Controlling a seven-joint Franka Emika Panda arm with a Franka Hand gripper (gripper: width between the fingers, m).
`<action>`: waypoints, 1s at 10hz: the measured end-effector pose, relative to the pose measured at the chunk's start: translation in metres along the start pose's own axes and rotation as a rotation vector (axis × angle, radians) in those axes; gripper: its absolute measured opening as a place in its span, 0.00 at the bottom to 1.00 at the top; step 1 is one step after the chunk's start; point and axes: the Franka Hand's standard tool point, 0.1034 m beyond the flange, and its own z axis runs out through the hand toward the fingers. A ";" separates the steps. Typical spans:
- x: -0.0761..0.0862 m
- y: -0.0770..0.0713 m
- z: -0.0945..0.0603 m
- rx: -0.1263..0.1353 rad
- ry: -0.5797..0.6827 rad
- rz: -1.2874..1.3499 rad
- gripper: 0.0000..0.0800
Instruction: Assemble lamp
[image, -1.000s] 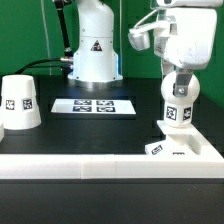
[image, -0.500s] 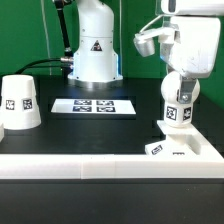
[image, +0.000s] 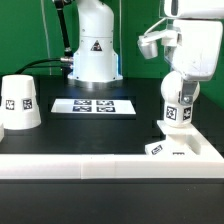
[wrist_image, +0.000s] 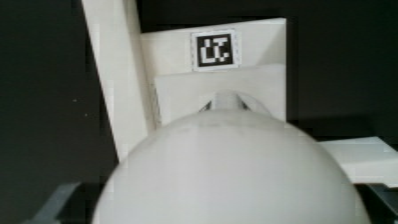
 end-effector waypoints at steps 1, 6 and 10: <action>-0.001 0.000 0.000 0.000 0.000 0.001 0.72; -0.005 0.001 0.000 0.001 0.001 0.234 0.72; -0.004 0.003 0.001 0.009 -0.004 0.683 0.72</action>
Offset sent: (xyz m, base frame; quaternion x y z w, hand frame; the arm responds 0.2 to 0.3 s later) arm 0.0000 0.0000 0.0000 0.0000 0.0000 0.0000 1.0000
